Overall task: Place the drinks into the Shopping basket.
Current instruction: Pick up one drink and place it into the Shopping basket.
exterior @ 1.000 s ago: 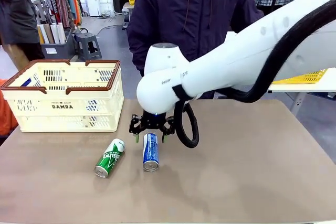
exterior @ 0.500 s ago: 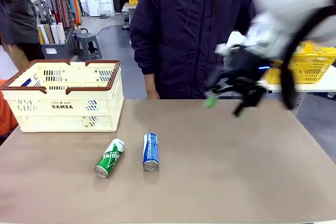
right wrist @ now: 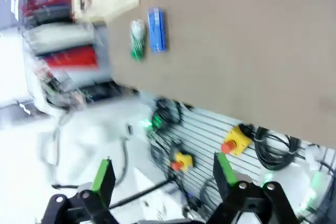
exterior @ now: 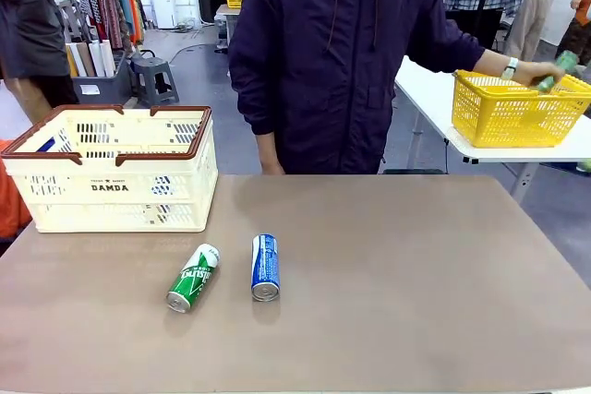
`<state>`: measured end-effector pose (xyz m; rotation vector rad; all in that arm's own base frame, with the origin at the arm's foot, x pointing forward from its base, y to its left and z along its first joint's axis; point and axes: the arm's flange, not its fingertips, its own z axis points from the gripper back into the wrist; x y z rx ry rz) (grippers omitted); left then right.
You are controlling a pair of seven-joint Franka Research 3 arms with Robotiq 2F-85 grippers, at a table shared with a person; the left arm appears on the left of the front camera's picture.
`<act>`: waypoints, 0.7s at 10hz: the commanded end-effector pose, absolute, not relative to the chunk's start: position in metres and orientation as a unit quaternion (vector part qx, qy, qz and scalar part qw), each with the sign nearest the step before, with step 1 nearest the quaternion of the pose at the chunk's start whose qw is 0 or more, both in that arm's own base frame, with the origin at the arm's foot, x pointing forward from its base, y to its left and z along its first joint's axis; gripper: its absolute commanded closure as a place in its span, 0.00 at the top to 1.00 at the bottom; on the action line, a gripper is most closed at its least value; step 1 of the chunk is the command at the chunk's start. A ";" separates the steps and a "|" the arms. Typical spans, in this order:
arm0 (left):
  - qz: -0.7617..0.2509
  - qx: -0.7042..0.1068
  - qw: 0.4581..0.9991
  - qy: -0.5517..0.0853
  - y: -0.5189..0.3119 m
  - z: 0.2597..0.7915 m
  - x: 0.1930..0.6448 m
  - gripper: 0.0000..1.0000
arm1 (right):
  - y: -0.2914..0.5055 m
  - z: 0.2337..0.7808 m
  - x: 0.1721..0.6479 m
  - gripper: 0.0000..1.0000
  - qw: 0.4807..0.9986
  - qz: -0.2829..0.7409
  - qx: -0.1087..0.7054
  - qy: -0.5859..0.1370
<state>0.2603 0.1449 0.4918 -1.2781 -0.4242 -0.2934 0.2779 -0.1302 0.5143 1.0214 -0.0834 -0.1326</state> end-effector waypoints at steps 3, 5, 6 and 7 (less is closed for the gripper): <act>-0.133 -0.595 0.767 -0.198 0.144 0.495 0.259 1.00 | -0.162 0.429 0.263 1.00 0.808 -0.190 0.539 -0.144; -0.133 -0.595 0.767 -0.198 0.144 0.495 0.259 1.00 | -0.185 0.470 0.249 1.00 0.806 -0.160 0.562 -0.096; -0.133 -0.595 0.767 -0.198 0.144 0.495 0.259 1.00 | -0.185 0.470 0.249 1.00 0.806 -0.160 0.562 -0.096; -0.133 -0.595 0.767 -0.198 0.144 0.495 0.259 1.00 | -0.185 0.470 0.249 1.00 0.806 -0.160 0.562 -0.096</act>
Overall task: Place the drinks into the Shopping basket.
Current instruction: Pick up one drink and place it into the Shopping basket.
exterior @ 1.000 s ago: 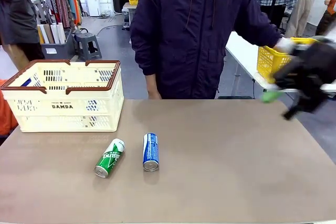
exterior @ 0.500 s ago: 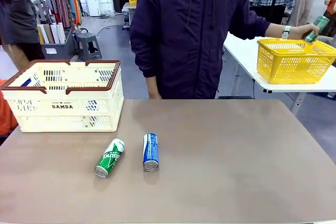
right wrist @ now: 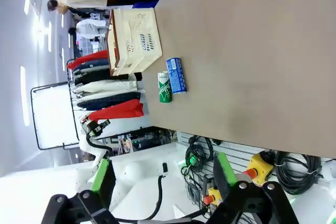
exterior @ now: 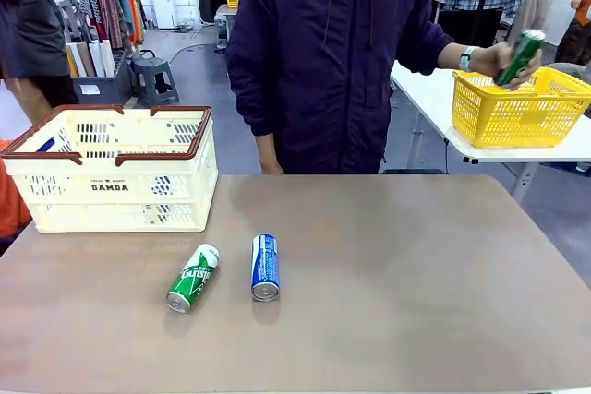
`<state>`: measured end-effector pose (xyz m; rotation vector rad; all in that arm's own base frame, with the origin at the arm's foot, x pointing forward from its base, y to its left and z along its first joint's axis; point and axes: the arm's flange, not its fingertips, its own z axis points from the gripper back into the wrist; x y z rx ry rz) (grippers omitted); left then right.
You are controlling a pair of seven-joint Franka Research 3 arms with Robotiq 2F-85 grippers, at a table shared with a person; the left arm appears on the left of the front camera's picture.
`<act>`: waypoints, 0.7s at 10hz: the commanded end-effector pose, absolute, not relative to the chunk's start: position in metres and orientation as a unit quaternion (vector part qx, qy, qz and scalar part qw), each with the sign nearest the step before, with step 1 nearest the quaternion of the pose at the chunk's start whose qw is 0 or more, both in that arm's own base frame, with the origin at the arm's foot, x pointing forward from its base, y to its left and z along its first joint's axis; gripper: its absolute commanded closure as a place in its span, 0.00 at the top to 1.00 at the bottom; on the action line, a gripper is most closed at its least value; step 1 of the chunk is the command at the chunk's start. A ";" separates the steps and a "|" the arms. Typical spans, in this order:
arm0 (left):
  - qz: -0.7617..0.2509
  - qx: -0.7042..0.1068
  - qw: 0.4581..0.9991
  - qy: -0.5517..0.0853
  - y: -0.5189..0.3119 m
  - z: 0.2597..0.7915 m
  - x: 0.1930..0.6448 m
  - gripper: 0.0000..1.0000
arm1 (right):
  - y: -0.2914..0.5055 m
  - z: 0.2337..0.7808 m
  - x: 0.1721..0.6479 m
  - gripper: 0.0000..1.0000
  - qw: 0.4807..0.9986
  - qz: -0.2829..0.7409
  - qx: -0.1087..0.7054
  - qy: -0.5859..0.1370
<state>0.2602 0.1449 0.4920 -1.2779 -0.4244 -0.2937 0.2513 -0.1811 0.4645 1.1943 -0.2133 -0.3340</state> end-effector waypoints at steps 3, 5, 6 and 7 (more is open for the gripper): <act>-0.154 -0.524 0.832 -0.099 0.084 0.575 0.267 1.00 | -0.185 0.470 0.249 1.00 0.806 -0.160 0.562 -0.096; -0.165 -0.402 0.901 0.008 -0.037 0.638 0.321 1.00 | -0.185 0.470 0.249 1.00 0.806 -0.160 0.562 -0.096; -0.176 -0.387 0.903 0.059 -0.090 0.642 0.354 1.00 | -0.185 0.470 0.249 1.00 0.806 -0.160 0.562 -0.096; -0.149 -0.357 0.917 0.094 -0.140 0.639 0.382 1.00 | -0.185 0.470 0.249 1.00 0.806 -0.160 0.562 -0.096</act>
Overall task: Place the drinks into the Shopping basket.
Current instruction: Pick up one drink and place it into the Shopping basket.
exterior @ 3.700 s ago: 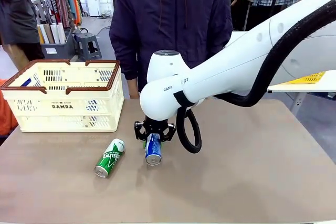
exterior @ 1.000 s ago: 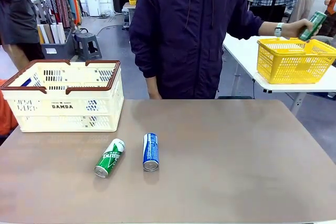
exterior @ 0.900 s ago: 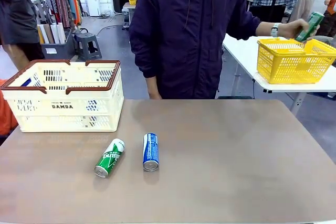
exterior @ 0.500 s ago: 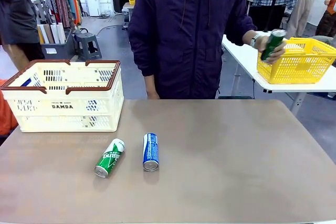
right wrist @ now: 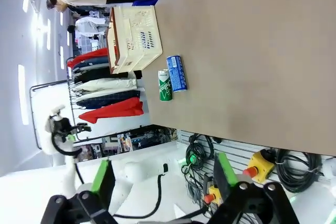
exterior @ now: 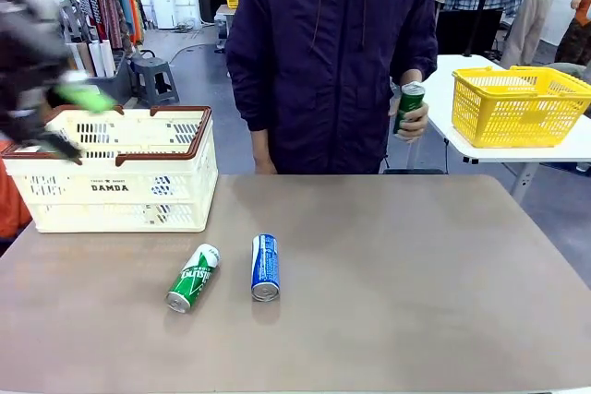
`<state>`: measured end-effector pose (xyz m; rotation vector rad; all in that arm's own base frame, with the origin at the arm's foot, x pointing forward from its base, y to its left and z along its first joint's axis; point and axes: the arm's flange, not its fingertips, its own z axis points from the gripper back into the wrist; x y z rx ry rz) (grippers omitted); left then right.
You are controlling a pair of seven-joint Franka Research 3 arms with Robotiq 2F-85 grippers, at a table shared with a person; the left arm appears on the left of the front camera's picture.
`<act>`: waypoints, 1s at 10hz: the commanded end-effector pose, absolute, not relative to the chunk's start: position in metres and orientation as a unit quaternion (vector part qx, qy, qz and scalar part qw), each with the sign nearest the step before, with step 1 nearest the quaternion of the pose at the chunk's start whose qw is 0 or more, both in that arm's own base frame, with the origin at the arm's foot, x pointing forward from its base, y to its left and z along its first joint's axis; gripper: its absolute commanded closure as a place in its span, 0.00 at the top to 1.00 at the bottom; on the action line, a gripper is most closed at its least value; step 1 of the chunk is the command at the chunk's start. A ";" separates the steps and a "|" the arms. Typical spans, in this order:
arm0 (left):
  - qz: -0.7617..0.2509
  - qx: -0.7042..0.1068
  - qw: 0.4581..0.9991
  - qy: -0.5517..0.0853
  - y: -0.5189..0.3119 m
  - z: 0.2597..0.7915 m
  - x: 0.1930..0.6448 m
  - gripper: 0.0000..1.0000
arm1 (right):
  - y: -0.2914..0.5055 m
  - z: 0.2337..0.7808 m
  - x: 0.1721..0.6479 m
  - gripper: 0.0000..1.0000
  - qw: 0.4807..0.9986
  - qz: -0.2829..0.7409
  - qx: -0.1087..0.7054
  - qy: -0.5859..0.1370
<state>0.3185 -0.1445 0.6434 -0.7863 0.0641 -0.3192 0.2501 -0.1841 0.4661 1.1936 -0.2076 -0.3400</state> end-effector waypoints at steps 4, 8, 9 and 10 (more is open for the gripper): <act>-0.043 -0.135 0.988 0.060 -0.294 0.575 0.445 1.00 | -0.185 0.470 0.249 1.00 0.806 -0.160 0.562 -0.096; -0.070 -0.151 0.985 0.042 -0.306 0.555 0.446 1.00 | -0.185 0.470 0.249 1.00 0.806 -0.160 0.562 -0.096; -0.070 -0.151 0.985 0.042 -0.306 0.555 0.446 1.00 | -0.185 0.470 0.249 1.00 0.806 -0.160 0.562 -0.096; -0.070 -0.151 0.985 0.042 -0.306 0.555 0.446 1.00 | -0.185 0.470 0.249 1.00 0.806 -0.160 0.562 -0.096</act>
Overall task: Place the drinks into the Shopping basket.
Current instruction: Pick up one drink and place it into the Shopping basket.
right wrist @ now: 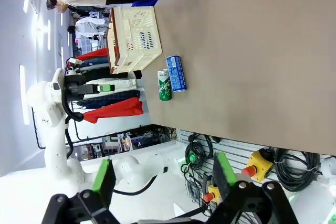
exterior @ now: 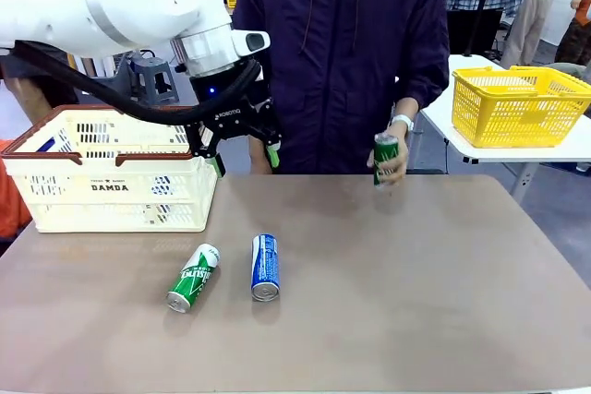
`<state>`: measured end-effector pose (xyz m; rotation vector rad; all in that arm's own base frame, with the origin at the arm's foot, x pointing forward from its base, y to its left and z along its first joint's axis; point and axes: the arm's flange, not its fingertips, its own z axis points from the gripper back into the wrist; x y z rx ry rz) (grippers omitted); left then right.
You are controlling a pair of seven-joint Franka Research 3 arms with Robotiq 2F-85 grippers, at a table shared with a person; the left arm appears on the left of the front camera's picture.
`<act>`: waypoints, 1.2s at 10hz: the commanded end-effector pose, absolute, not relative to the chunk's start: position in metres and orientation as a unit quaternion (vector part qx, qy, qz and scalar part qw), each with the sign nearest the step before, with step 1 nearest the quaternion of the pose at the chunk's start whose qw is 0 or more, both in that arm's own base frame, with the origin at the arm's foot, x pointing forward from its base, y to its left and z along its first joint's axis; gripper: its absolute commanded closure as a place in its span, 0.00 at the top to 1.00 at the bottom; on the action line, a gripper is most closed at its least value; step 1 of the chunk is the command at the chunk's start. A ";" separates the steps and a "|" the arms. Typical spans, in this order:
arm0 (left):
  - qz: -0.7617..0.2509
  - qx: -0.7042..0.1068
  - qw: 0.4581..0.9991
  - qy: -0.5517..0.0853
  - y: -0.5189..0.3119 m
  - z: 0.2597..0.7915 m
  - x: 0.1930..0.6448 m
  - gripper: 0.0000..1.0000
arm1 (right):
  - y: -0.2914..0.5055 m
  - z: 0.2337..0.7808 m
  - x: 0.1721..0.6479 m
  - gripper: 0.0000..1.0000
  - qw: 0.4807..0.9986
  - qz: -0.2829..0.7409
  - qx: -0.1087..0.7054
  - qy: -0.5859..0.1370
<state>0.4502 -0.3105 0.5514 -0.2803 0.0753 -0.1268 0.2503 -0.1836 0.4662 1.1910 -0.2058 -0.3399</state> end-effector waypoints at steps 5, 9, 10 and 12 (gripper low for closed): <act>-0.048 -0.100 0.994 0.023 -0.327 0.482 0.437 1.00 | -0.185 0.470 0.249 1.00 0.806 -0.160 0.562 -0.096; -0.043 -0.236 0.969 0.054 -0.187 0.488 0.417 1.00 | -0.185 0.470 0.249 1.00 0.806 -0.160 0.562 -0.096; -0.025 -0.245 0.967 0.070 -0.155 0.482 0.413 1.00 | -0.185 0.470 0.249 1.00 0.806 -0.160 0.562 -0.096; -0.017 -0.237 0.968 0.080 -0.146 0.471 0.413 1.00 | -0.185 0.470 0.249 1.00 0.806 -0.160 0.562 -0.096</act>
